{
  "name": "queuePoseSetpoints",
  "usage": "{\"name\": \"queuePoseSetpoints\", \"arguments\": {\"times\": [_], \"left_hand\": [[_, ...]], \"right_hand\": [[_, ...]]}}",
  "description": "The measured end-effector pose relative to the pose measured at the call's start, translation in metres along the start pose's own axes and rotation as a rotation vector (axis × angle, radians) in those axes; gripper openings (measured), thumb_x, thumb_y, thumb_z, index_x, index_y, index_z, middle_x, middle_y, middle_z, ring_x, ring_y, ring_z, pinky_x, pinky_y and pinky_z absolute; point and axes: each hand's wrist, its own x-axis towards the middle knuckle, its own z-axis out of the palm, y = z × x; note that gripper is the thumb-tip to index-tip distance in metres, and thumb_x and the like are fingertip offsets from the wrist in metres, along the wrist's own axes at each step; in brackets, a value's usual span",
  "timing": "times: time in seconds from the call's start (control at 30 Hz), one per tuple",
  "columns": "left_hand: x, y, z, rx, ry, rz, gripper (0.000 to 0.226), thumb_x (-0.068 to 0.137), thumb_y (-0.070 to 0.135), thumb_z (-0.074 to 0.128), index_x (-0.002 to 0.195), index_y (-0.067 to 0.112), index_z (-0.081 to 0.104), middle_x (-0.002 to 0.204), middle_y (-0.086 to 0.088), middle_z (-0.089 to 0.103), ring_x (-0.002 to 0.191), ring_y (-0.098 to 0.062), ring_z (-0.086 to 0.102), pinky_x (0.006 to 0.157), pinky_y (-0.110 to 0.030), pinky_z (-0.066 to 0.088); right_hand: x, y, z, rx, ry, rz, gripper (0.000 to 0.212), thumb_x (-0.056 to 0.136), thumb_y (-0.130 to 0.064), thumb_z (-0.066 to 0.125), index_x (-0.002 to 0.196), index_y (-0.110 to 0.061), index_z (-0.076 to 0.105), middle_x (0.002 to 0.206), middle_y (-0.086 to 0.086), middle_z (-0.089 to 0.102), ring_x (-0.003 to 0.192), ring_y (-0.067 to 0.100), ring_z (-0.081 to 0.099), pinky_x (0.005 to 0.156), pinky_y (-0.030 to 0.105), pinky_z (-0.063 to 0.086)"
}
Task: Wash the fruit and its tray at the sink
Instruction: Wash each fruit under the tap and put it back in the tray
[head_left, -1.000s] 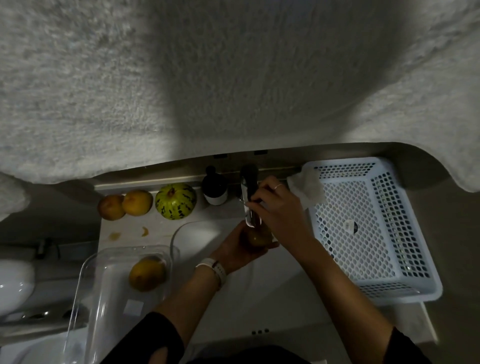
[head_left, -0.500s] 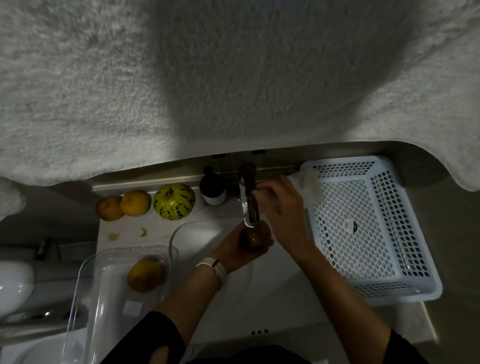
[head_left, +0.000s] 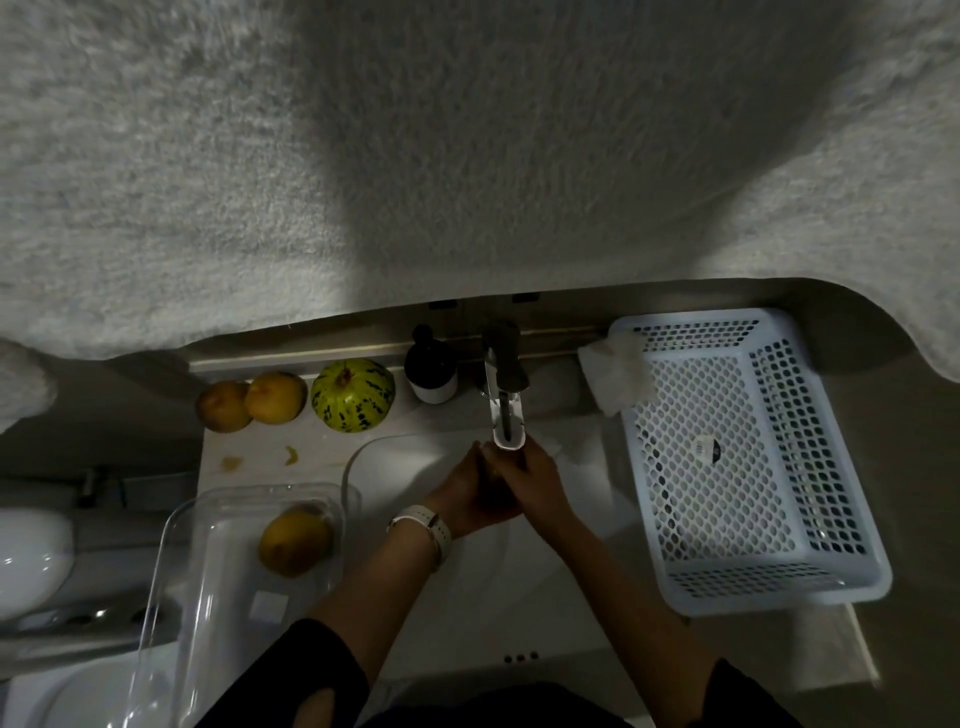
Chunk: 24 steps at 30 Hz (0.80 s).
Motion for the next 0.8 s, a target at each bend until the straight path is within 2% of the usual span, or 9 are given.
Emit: {"name": "queuePoseSetpoints", "arguments": {"times": [0.07,0.13,0.2,0.3,0.4,0.47,0.57,0.73,0.8], "left_hand": [[0.000,0.002,0.000,0.063,0.034,0.032,0.057,0.103,0.050,0.027,0.129,0.007,0.055,0.114,-0.014,0.068,0.114,-0.027,0.060,0.088,-0.037,0.051],[0.000,0.002,0.002,0.070,0.007,0.053,0.056,0.102,0.050,0.031,0.131,0.007,0.054,0.126,-0.017,0.061,0.126,-0.031,0.053,0.105,-0.043,0.042],[0.001,0.000,0.002,0.130,-0.007,0.087,0.054,0.100,0.047,0.039,0.131,0.006,0.055,0.130,-0.017,0.060,0.126,-0.031,0.053,0.111,-0.047,0.037],[-0.001,-0.001,0.002,0.212,0.022,0.144,0.047,0.100,0.041,0.043,0.129,0.007,0.057,0.122,-0.016,0.066,0.115,-0.029,0.062,0.101,-0.044,0.048],[0.002,-0.002,0.005,0.172,0.027,0.132,0.049,0.102,0.038,0.038,0.135,0.005,0.052,0.133,-0.019,0.058,0.125,-0.033,0.054,0.108,-0.046,0.040],[0.002,-0.002,0.010,0.137,0.018,0.107,0.048,0.103,0.037,0.034,0.134,0.005,0.052,0.135,-0.018,0.057,0.128,-0.032,0.052,0.110,-0.045,0.038],[0.002,-0.002,0.010,0.092,-0.004,0.052,0.041,0.101,0.032,0.036,0.123,0.005,0.058,0.122,-0.015,0.066,0.113,-0.026,0.062,0.102,-0.037,0.045],[0.000,0.005,-0.001,0.050,-0.021,-0.021,0.039,0.099,0.038,0.042,0.118,0.008,0.058,0.116,-0.012,0.065,0.107,-0.023,0.060,0.092,-0.032,0.048],[-0.005,0.008,-0.001,0.035,-0.032,-0.050,0.046,0.096,0.043,0.046,0.123,0.008,0.058,0.125,-0.014,0.061,0.117,-0.027,0.056,0.102,-0.037,0.042]], "right_hand": [[0.002,0.000,0.001,0.031,-0.031,0.021,0.012,0.087,-0.037,0.066,0.095,-0.044,0.060,0.091,-0.020,0.065,0.086,-0.009,0.060,0.072,0.010,0.042],[0.004,-0.002,0.001,0.064,-0.011,0.044,0.008,0.089,-0.037,0.063,0.093,-0.043,0.060,0.090,-0.019,0.065,0.085,-0.008,0.059,0.070,0.011,0.042],[0.004,-0.003,-0.001,0.077,0.025,0.062,0.004,0.091,-0.036,0.061,0.090,-0.040,0.060,0.087,-0.017,0.065,0.081,-0.008,0.059,0.067,0.012,0.042],[0.005,-0.004,-0.004,0.103,0.021,0.098,0.006,0.093,-0.032,0.058,0.093,-0.035,0.063,0.089,-0.014,0.067,0.080,-0.007,0.061,0.065,0.011,0.043],[0.007,-0.005,-0.009,0.086,-0.020,0.132,0.021,0.098,-0.030,0.049,0.109,-0.022,0.065,0.103,-0.002,0.067,0.096,0.011,0.063,0.076,0.021,0.047],[0.006,-0.005,-0.011,0.041,-0.036,0.117,0.025,0.099,-0.032,0.047,0.116,-0.020,0.062,0.111,0.000,0.065,0.103,0.015,0.061,0.086,0.027,0.048],[0.001,-0.007,-0.015,0.030,-0.061,0.069,0.025,0.095,-0.036,0.054,0.117,-0.025,0.060,0.110,-0.004,0.064,0.100,0.009,0.060,0.081,0.020,0.045],[0.001,-0.009,-0.016,-0.091,-0.194,-0.056,0.040,0.080,-0.034,0.075,0.115,-0.019,0.063,0.109,-0.004,0.068,0.102,0.008,0.063,0.089,0.024,0.049],[0.005,-0.008,-0.007,-0.105,-0.135,-0.038,0.036,0.080,-0.038,0.074,0.109,-0.020,0.064,0.105,-0.004,0.069,0.098,0.009,0.064,0.086,0.026,0.050]]}}
